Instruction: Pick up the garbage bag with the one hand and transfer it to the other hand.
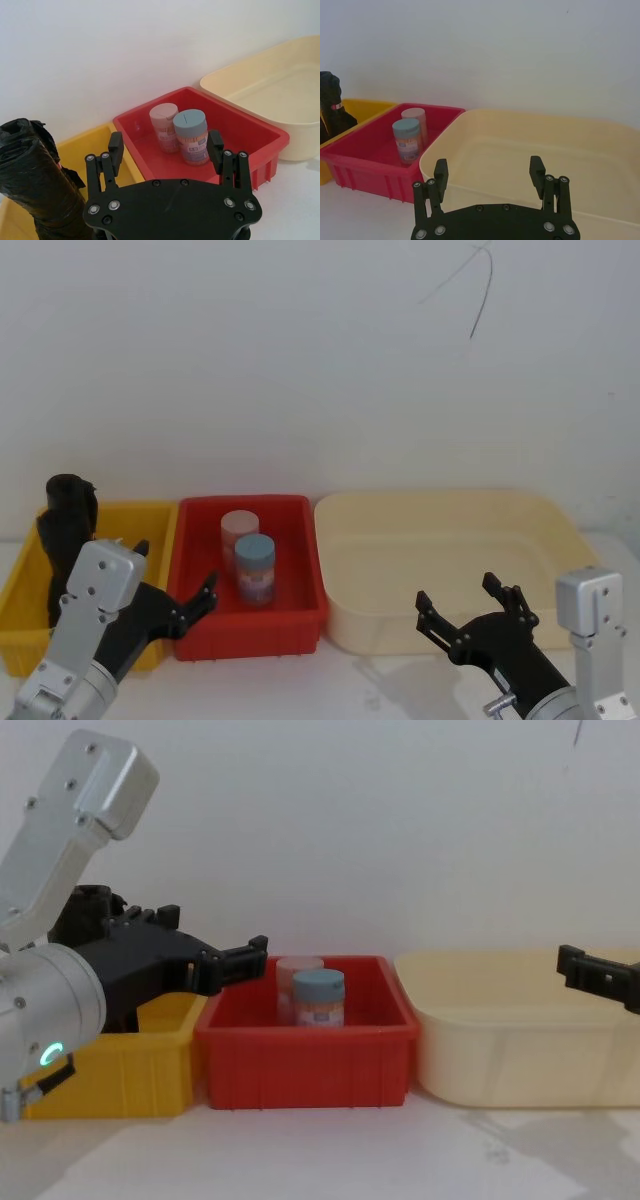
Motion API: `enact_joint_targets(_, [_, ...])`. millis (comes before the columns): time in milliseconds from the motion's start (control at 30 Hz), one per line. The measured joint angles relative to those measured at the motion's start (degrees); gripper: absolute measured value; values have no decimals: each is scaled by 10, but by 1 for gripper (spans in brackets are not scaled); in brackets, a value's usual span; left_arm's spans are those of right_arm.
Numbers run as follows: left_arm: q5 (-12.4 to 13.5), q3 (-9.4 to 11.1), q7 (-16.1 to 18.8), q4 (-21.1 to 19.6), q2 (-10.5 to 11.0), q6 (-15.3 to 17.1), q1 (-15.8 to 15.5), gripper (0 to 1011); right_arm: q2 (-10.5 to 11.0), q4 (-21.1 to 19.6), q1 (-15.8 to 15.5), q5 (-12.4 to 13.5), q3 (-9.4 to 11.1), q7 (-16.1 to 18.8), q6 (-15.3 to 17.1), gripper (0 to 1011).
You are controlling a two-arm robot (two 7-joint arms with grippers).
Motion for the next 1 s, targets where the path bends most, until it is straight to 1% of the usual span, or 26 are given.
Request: enact_joint_targets(1000, [0,0,0,0,0,0,0,1001,0,0,0,0,0,0,0,1004])
